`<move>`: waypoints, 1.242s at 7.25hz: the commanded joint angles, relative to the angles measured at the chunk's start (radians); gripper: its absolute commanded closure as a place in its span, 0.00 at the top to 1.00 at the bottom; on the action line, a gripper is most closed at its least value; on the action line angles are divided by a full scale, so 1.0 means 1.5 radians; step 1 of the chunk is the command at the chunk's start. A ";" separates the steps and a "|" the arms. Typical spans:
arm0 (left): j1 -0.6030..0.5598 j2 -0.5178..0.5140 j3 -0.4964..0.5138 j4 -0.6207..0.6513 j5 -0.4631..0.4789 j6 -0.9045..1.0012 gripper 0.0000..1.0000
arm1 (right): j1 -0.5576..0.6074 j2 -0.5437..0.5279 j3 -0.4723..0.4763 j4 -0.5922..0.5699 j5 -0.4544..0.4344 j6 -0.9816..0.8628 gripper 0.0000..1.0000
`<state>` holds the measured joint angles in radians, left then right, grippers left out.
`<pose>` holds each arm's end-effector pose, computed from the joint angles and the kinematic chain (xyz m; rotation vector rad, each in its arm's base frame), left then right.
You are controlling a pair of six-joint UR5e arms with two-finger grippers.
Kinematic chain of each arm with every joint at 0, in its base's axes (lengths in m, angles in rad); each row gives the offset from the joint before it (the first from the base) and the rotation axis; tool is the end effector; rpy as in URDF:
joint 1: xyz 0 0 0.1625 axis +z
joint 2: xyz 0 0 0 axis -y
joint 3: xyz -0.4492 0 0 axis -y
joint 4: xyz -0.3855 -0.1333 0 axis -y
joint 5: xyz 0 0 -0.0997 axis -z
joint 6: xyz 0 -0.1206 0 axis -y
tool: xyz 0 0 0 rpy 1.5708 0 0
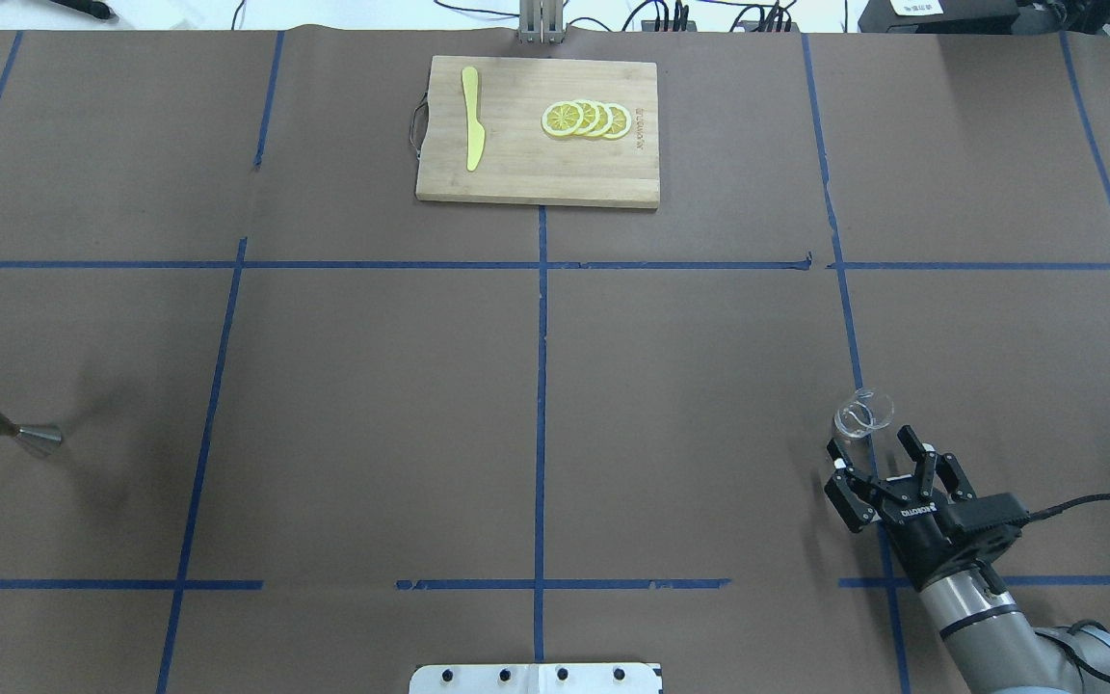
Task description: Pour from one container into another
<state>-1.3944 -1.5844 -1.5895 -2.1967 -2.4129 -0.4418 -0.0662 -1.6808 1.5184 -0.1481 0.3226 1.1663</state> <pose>0.0485 -0.5189 0.6017 0.3412 0.9571 0.0348 -0.4135 -0.2208 0.5881 1.2077 -0.8669 0.4026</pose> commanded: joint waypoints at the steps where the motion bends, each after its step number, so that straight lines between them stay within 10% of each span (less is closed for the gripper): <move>1: 0.000 0.001 0.000 0.000 0.000 0.000 1.00 | -0.064 -0.084 0.000 0.093 -0.040 -0.001 1.00; 5: 0.001 0.001 0.001 0.000 0.000 0.000 1.00 | -0.025 -0.203 -0.006 0.241 0.024 -0.034 1.00; 9: 0.003 0.000 0.007 -0.001 0.000 0.001 1.00 | 0.392 -0.078 -0.002 0.092 0.465 -0.119 1.00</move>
<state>-1.3917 -1.5833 -1.5824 -2.1970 -2.4130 -0.4414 0.3331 -1.8805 1.5149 0.0939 0.8158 1.0128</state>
